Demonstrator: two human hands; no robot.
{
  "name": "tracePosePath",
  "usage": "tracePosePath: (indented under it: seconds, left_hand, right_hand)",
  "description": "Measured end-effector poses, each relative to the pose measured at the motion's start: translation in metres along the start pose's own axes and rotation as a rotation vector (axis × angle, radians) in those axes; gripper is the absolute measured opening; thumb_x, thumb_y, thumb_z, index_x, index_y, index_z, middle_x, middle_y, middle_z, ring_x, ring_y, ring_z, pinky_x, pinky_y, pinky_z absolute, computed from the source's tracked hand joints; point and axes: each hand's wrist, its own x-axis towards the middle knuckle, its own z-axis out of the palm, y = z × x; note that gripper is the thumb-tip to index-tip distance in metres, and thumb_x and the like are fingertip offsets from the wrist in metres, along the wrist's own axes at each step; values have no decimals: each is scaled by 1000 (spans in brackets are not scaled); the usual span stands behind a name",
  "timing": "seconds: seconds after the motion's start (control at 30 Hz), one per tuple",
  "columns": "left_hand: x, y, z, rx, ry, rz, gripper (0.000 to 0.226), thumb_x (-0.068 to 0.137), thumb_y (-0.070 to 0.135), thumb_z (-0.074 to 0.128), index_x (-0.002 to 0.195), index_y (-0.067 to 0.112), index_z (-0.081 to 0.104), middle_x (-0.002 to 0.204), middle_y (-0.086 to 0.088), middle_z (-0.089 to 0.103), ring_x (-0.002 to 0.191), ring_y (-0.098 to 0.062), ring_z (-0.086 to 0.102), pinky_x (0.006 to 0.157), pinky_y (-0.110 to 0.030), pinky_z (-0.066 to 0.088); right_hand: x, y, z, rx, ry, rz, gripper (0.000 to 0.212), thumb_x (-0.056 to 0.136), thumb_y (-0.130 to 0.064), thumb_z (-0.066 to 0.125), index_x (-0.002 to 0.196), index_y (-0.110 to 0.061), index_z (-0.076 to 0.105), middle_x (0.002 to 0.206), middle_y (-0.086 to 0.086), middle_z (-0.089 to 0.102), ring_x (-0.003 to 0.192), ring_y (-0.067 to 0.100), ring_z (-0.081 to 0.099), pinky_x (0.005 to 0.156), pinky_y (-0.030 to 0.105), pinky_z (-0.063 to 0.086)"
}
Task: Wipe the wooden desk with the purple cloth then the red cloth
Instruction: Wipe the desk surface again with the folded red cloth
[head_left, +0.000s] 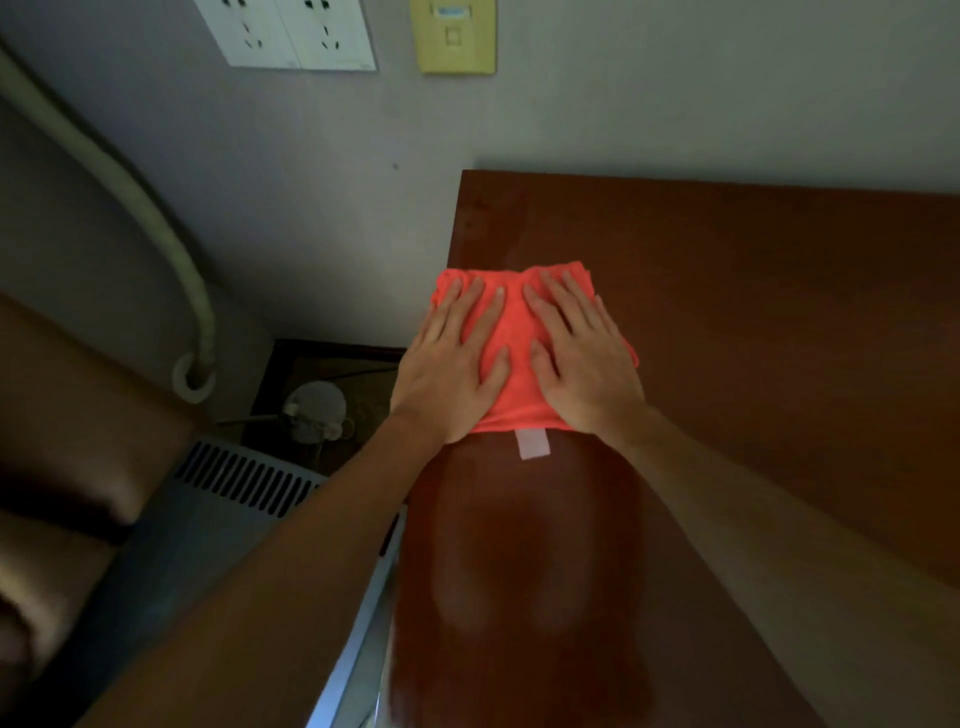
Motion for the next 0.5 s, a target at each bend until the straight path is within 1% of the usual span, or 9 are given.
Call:
tracePosePath:
  seconds: [0.1,0.27,0.37,0.5]
  left_hand:
    - [65,-24,8,37,-1,35,67,101,49,28,160,17,26,167,-10,22,157,-26,11,125,-48,19]
    - [145,-54,16,74,47,105,64,102,47,34,156,14,35,163,-14,32,154,-31,22,124,-48,24]
    - [175,-62,19,85,60,135,62,102,45,35,155,11,39,160,-17,36,152,-33,27,124,-48,25]
    - [185,-65,19,97,16,132,64,102,47,30,157,13,34,162,-16,32,154,-32,23,125,-46,21]
  right_hand:
    - [58,21,5,-3,34,29,64,99,-40,31,157,-14,38,166,8,35,158,26,22,128,50,19]
    - [128,46,8,11,86,81,67,95,-40,31,156,-13,41,164,10,38,157,27,25,127,51,21]
    - [151,56,9,17,100,101,70,92,-41,31,155,-12,43,164,11,39,156,28,27,127,50,22]
    - [160,62,11,-11,69,116,73,92,-43,26,157,-13,40,165,11,36,157,28,25,128,51,19]
